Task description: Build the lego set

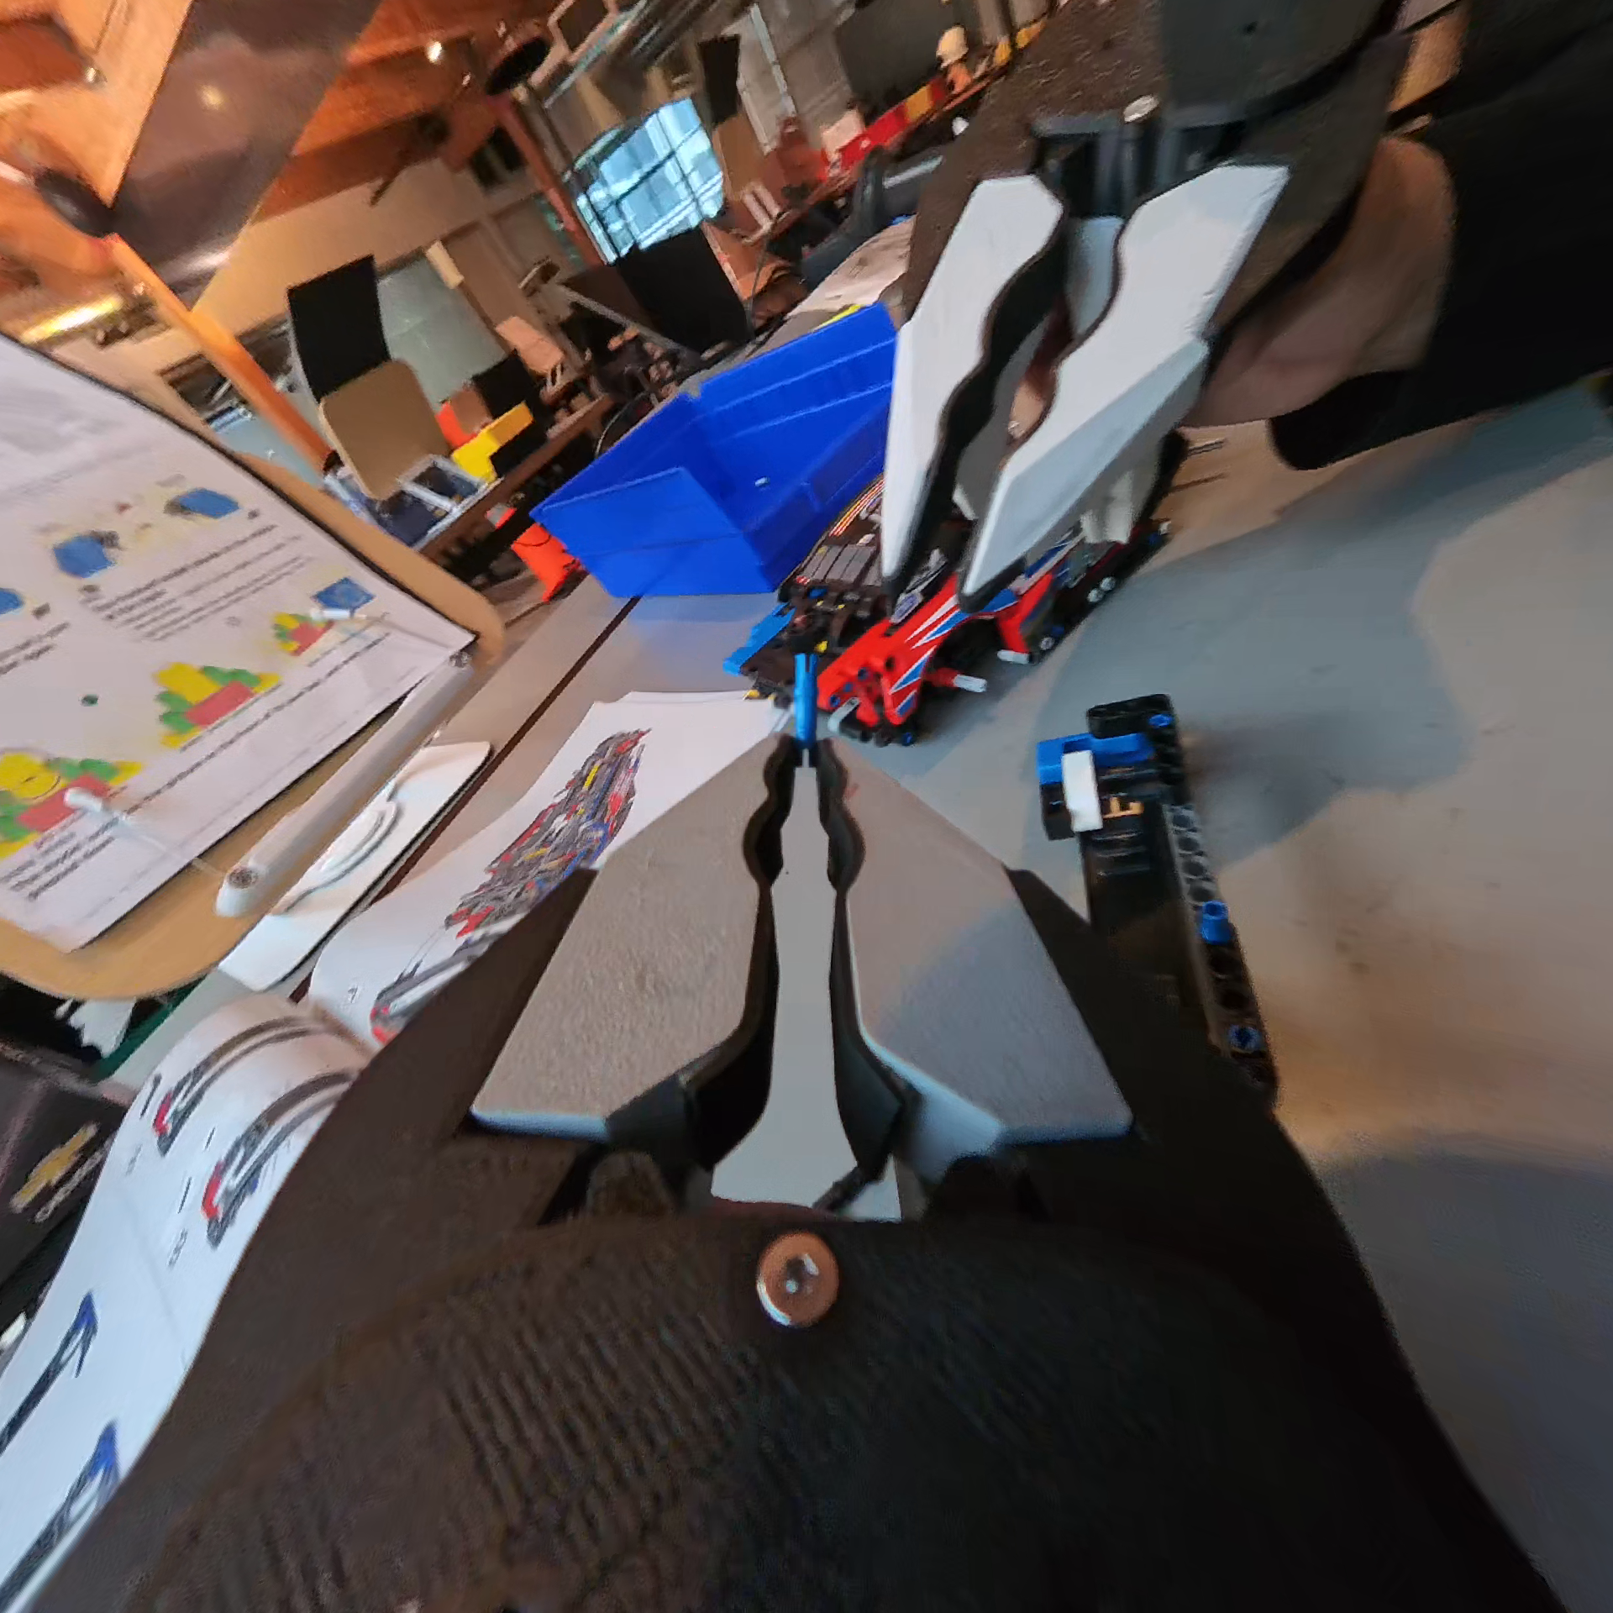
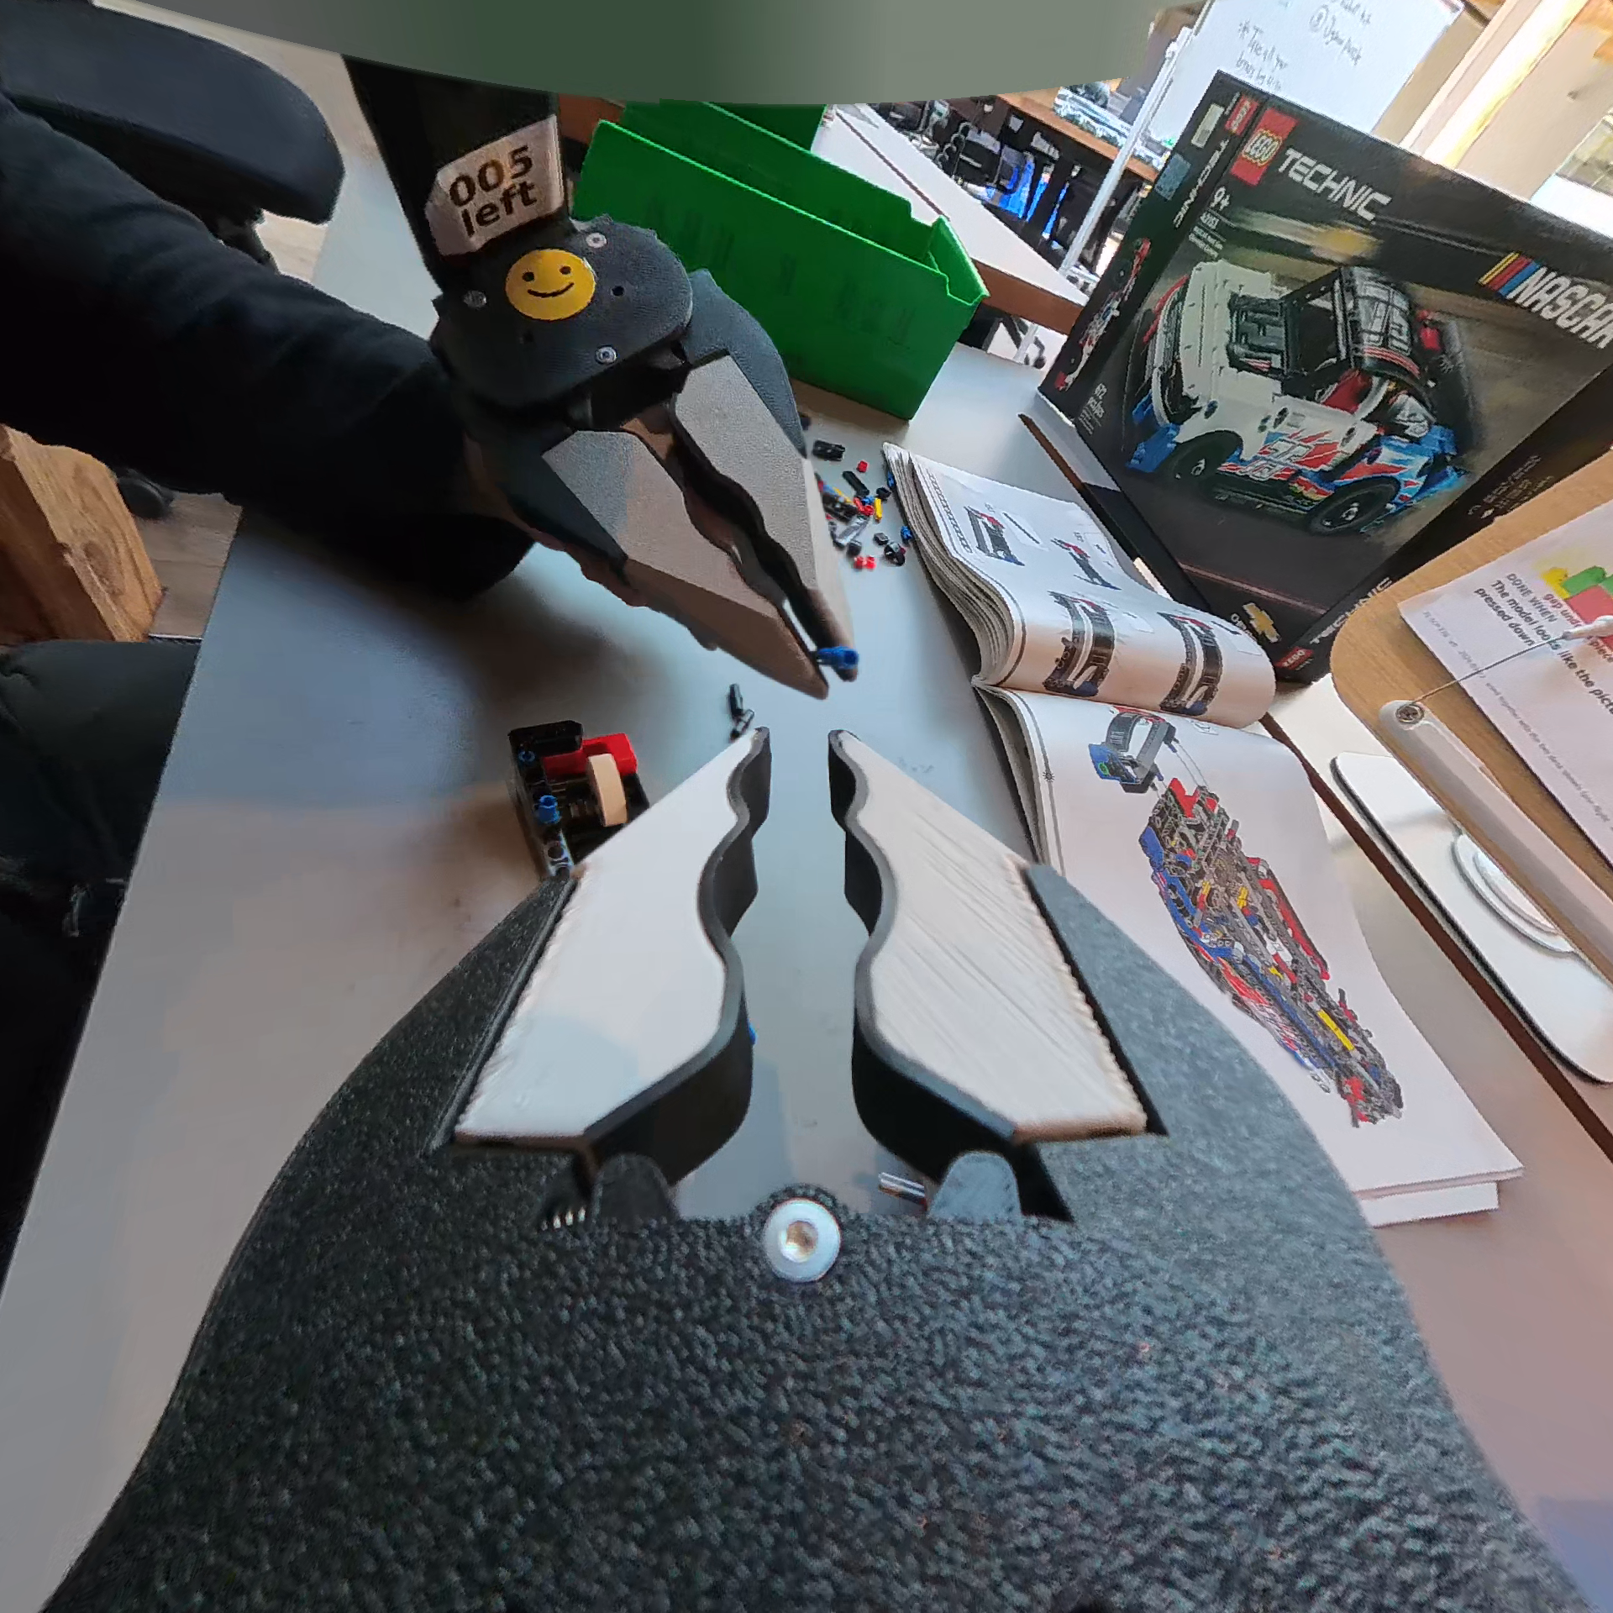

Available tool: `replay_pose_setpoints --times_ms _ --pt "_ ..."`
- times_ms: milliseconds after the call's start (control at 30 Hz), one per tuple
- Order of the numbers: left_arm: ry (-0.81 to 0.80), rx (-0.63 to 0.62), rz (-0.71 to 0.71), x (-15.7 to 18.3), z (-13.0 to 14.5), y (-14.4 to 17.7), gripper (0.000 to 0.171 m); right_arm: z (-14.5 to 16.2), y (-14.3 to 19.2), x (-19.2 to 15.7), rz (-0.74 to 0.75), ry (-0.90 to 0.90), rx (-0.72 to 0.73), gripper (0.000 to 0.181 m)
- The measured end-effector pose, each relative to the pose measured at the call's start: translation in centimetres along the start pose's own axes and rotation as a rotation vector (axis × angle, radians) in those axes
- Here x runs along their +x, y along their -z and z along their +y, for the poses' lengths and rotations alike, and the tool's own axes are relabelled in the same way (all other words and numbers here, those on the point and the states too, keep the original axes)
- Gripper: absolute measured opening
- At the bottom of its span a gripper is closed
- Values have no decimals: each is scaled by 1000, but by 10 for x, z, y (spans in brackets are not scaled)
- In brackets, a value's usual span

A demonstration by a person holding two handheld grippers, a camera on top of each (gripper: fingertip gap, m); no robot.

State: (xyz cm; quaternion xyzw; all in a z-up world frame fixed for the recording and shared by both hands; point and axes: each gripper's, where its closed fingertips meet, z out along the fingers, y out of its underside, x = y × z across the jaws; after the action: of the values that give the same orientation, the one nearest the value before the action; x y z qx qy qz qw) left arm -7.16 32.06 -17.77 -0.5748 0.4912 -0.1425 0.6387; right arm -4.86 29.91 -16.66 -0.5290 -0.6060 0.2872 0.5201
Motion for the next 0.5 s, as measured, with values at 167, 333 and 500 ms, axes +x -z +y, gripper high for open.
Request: replay_pose_setpoints --times_ms 167,333,500 --pt "-69 13 72 18 -3 0 2 0 2 -5 -37 -10 -1 12" --pt "-118 54 127 33 -10 1 2 -2 3 -15 -88 -23 1 12" --pt "-174 62 134 40 -12 1 2 4 1 -22 -105 2 -45 11"
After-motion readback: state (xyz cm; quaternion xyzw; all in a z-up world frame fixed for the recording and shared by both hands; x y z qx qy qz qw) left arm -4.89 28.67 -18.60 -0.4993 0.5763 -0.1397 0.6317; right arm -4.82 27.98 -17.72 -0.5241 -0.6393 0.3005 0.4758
